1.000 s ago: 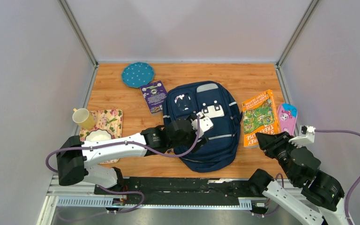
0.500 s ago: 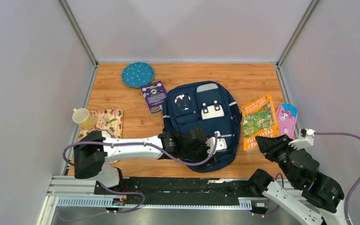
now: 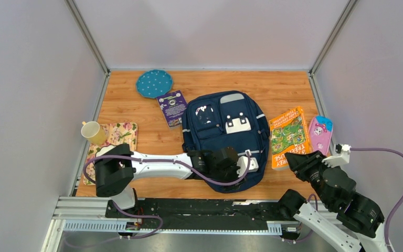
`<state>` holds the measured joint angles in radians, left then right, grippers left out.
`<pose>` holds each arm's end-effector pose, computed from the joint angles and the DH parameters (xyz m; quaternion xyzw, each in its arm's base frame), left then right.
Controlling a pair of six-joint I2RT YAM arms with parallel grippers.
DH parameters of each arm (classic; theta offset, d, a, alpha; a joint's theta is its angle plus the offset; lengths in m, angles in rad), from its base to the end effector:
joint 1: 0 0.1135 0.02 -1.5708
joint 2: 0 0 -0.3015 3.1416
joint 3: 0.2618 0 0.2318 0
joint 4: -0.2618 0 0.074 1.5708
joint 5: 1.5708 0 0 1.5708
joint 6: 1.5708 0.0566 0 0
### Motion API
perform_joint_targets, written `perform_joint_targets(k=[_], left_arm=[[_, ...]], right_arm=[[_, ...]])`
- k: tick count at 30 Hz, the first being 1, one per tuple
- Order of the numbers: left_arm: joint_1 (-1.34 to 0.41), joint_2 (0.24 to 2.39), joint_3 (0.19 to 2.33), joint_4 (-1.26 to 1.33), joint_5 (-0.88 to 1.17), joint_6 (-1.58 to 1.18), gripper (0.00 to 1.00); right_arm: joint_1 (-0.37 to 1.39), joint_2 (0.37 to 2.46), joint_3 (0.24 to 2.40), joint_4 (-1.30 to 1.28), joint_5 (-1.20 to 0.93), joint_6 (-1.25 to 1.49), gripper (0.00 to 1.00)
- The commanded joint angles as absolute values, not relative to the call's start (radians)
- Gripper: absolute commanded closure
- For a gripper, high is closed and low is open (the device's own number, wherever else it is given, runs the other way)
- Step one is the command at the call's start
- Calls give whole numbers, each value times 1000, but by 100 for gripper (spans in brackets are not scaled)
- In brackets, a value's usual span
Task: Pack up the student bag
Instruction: Place the book in the student bag.
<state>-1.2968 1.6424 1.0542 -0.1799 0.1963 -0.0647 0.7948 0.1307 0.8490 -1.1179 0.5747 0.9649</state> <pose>0.0852 -0.3441 0.2499 0.5606 0.7256 -0.3148 0.2453 -0.0046 -0.0486 0.2980 0.2240 0.7830 0.2580 0.5198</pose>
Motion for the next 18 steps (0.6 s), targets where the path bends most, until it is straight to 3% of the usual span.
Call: perform_joint_targets(k=[1,6,9,11,15,17,18], left_arm=[[-1298,1664,1101,-109,179,-101,50],[-1296,1692,1115,-94,192,-126,67],[-1293,1713,1124,-103,198,-133,69],[-1292,1721,1123,-103,207,-138,70],[-1292,1709,1108,-89,164,-143,60],[-1293,1700,1094,-68,130,-143,60],[-1292,1698,1092,-64,117,-144,65]], right_arm=[[793,129,861,-1029,597,991,100],[793,123,853,-1037,597,997,100],[793,114,854,-1051,600,1005,100],[793,107,857,-1061,604,1009,100],[793,98,861,-1075,611,1009,100],[792,97,861,-1078,612,1014,100],[795,98,859,-1078,612,1014,100]])
